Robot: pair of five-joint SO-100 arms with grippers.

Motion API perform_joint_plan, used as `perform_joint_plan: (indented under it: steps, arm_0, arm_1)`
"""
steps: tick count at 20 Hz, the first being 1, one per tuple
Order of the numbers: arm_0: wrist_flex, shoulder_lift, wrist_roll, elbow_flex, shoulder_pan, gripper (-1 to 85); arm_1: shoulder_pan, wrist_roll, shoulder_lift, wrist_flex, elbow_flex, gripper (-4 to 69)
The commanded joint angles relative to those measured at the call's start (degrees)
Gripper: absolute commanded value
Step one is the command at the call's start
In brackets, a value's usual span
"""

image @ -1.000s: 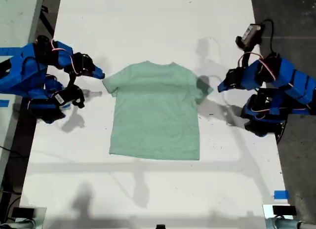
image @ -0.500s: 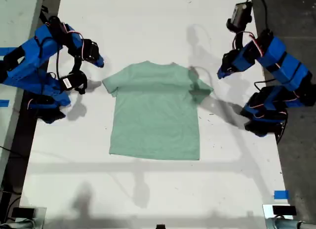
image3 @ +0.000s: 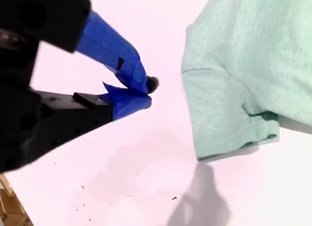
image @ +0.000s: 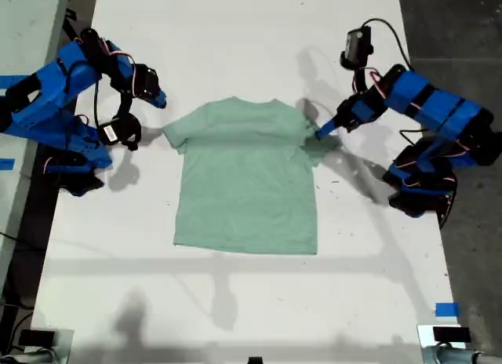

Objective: Fold tshirt

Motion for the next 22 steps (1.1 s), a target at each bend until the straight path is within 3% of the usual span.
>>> perform_joint_plan:
  steps: [1,3,6,11,12,13,14,17,22]
  arm_0:
    - [-1.32,1.58,0.18,-0.26,0.44,0.1]
    - [-1.67,0.97,0.18,-0.35,0.53,0.1]
    - [-2.11,0.18,0.09,-0.35,0.79,0.1]
    - [-3.08,-1.14,-0.09,-0.35,1.05,0.1]
    - [-3.16,-1.49,-0.18,-0.35,1.32,0.1]
    - [-3.25,-1.58,-0.35,-0.35,1.49,0.1]
    - [-3.25,-1.58,-0.62,-0.35,1.76,0.1]
    - [-3.25,-1.58,-1.14,-0.35,2.37,0.1]
    - [-3.34,-1.58,-2.20,-0.35,3.60,0.1]
  arm_1:
    - [0.53,-0.26,-5.27,-11.07,3.96,38.3]
    - [1.76,0.09,-12.13,-15.91,5.10,39.7]
    - [4.75,-1.14,-14.94,-16.17,3.43,40.0]
    - [5.71,-2.11,-27.51,-10.63,-6.77,37.0]
    - [5.71,-2.46,-29.36,-9.84,-8.35,34.8]
    - [5.62,-2.90,-30.67,-9.14,-9.67,27.7]
    - [5.62,-2.90,-31.20,-8.79,-10.28,12.0]
    - [5.62,-2.90,-31.29,-7.91,-10.90,-0.5]
    - [4.48,-2.81,-30.67,-3.52,-13.18,-1.6]
